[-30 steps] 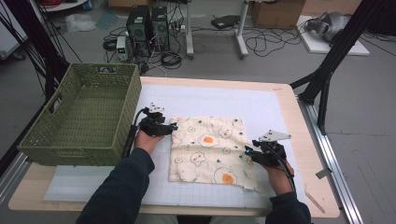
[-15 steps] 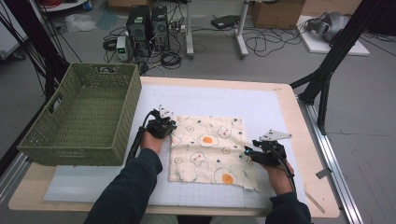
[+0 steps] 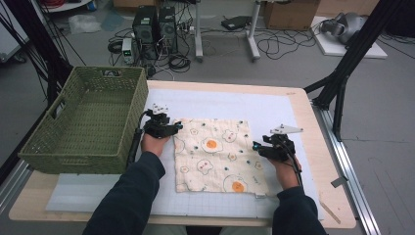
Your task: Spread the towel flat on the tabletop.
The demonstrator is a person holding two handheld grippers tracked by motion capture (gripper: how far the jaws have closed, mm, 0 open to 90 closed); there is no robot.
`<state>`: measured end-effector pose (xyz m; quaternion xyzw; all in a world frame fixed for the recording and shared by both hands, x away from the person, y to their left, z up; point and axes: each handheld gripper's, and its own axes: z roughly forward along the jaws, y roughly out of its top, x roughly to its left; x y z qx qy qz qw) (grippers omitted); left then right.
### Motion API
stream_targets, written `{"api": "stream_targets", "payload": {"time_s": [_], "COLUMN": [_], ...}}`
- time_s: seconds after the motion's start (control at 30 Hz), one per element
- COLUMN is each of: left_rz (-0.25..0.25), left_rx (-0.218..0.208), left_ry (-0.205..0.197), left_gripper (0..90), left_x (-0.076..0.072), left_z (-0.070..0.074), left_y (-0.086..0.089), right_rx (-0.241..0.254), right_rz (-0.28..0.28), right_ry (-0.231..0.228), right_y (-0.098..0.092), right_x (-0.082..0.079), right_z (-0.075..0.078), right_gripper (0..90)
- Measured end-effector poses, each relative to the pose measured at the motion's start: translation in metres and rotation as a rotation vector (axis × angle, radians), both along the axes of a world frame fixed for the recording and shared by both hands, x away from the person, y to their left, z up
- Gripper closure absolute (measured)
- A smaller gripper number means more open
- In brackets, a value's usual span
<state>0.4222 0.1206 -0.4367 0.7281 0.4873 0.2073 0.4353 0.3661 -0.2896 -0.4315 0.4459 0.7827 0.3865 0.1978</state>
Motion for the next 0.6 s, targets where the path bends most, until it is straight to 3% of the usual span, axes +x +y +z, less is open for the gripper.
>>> {"api": "stream_targets", "payload": {"time_s": [0.17, 0.27, 0.33, 0.4, 0.43, 0.47, 0.5, 0.53, 0.57, 0.6], "left_rz": [-0.013, -0.02, -0.027, -0.031, -0.035, -0.038, -0.042, -0.053, -0.059, -0.068], "left_rx": [-0.004, -0.001, -0.002, 0.003, 0.007, 0.006, 0.009, 0.011, 0.01, 0.012], "left_ry": [0.009, 0.023, 0.028, 0.034, 0.037, 0.044, 0.049, 0.055, 0.06, 0.063], "left_gripper": [42.0, 41.6, 41.5, 41.6, 41.6, 41.6, 41.7, 42.3, 43.4, 43.7], "left_x": [-0.002, -0.002, -0.003, -0.004, -0.005, -0.005, -0.005, -0.006, -0.006, -0.006], "left_z": [0.002, 0.001, 0.0, -0.002, -0.002, -0.003, -0.003, -0.003, -0.003, -0.004], "left_y": [0.002, 0.002, 0.002, 0.001, 0.002, 0.001, 0.001, 0.001, 0.0, -0.001], "right_rx": [-0.045, -0.023, -0.047, -0.079, -0.062, -0.094, -0.178, -0.227, -0.247, -0.238], "right_rz": [0.015, 0.018, 0.017, 0.022, 0.026, 0.021, -0.009, -0.038, -0.082, -0.103], "right_ry": [0.028, 0.05, 0.066, 0.067, 0.066, 0.054, 0.016, -0.002, -0.009, -0.006], "right_y": [0.015, 0.024, 0.031, 0.035, 0.035, 0.035, 0.038, 0.039, 0.036, 0.032], "right_x": [0.03, 0.044, 0.054, 0.06, 0.062, 0.062, 0.062, 0.061, 0.063, 0.063], "right_z": [-0.004, -0.008, -0.01, -0.013, -0.013, -0.011, -0.01, -0.01, -0.01, -0.01], "right_gripper": [49.9, 51.2, 53.6, 62.2, 75.2, 84.0, 85.4, 85.7, 85.7, 85.5]}}
